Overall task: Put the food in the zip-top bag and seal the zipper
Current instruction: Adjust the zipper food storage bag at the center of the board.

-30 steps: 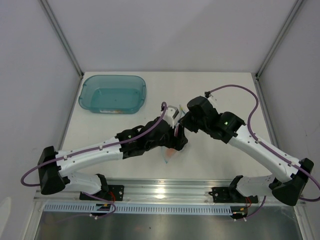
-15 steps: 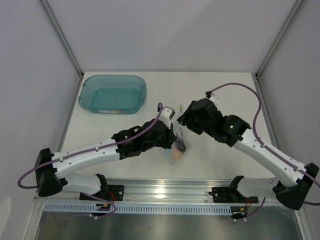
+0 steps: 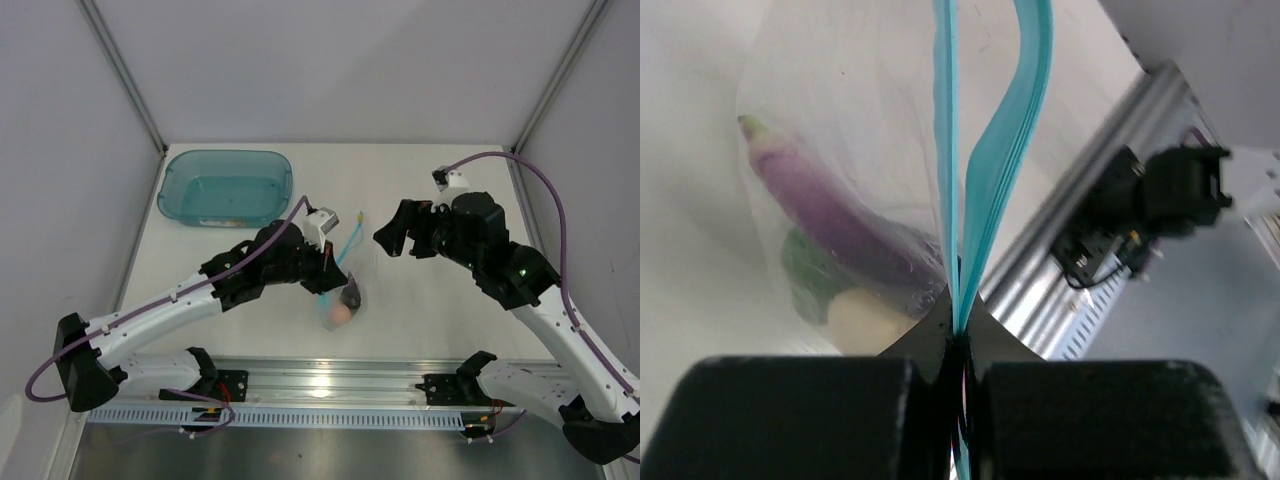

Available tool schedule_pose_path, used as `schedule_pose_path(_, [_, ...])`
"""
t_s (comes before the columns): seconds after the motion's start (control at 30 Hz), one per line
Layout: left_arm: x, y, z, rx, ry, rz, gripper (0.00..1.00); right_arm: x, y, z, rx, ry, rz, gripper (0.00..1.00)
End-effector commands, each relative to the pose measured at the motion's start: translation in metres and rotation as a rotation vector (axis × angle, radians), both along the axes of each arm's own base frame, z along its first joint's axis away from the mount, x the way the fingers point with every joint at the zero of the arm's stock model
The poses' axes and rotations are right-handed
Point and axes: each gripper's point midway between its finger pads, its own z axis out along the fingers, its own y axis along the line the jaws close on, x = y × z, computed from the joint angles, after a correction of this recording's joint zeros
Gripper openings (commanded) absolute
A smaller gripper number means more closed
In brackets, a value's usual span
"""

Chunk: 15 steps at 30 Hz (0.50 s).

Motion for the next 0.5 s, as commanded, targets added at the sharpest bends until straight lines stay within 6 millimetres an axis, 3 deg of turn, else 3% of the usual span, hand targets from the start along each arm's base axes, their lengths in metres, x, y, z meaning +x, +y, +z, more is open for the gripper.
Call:
schedule_pose_path(0.0, [-0.034, -0.010, 0.028, -0.141, -0.019, -0.284, 0.01, -0.014, 0.025, -0.014, -0.073, -0.080, 0.289, 0.91])
schedule_pose_path(0.1, [-0.052, -0.005, 0.030, -0.159, -0.004, -0.405, 0.01, -0.018, 0.030, -0.012, -0.055, -0.133, 0.348, 0.90])
schedule_pose_path(0.4, [-0.100, 0.022, 0.043, -0.290, 0.060, -0.638, 0.01, -0.065, 0.032, -0.010, 0.015, -0.304, 0.658, 0.89])
schedule_pose_path(0.47, [-0.101, 0.024, 0.044, -0.296, 0.057, -0.643, 0.01, -0.070, 0.033, -0.008, 0.031, -0.313, 0.692, 0.89])
